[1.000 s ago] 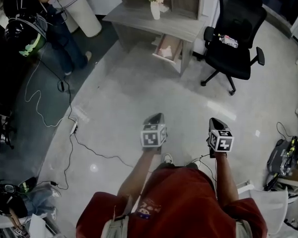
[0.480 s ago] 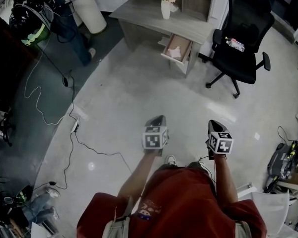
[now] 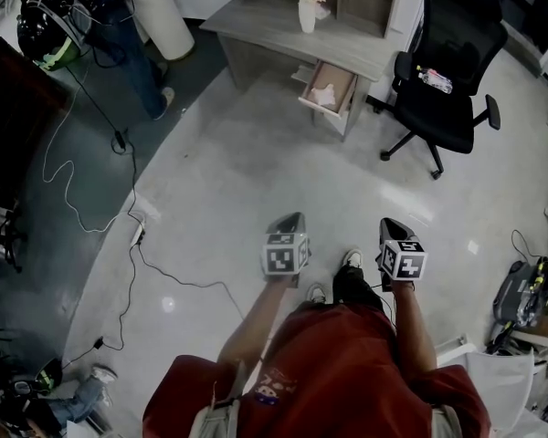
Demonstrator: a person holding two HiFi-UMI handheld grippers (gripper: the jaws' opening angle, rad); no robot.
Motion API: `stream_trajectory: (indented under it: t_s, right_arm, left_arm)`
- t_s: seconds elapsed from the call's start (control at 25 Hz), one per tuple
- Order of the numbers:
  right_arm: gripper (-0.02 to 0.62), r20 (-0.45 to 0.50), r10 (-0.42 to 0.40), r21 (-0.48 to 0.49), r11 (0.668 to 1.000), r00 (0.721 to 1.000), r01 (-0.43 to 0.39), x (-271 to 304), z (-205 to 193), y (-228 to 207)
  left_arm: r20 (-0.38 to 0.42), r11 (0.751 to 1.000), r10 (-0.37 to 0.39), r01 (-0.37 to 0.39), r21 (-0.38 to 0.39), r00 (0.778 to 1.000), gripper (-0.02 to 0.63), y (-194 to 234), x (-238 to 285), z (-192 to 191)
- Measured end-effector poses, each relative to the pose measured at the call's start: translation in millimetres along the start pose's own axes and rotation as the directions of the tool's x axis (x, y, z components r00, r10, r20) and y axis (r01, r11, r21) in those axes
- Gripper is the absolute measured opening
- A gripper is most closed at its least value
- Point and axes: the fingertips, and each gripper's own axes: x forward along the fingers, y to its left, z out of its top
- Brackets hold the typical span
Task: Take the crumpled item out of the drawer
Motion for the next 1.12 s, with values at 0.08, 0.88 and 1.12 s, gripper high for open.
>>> stream_trajectory:
  t_s: [0.08, 0.88, 1.12]
  right_arm:
    - [0.002, -0.001, 0.001, 0.002, 1.0, 1.0, -0.001, 6, 3, -5]
    - [0.002, -0.008, 0.04, 0.052, 0.998, 0.999, -0.039, 92, 95, -106]
    - [0.002, 0.008, 0.05, 0.072, 0.996, 0.999, -0.05, 111, 128, -151]
  left_arm:
    - [-0.001, 1.0, 0.004, -0.004, -0.004, 1.0, -0.003, 1, 7, 3]
    - [-0.024, 0.998, 0.067, -0.067, 0.009, 0.997, -0.003, -14, 125, 94]
    - [-0.015, 0.997, 0.079, -0.079, 0.025, 0.997, -0.003, -34, 162, 134]
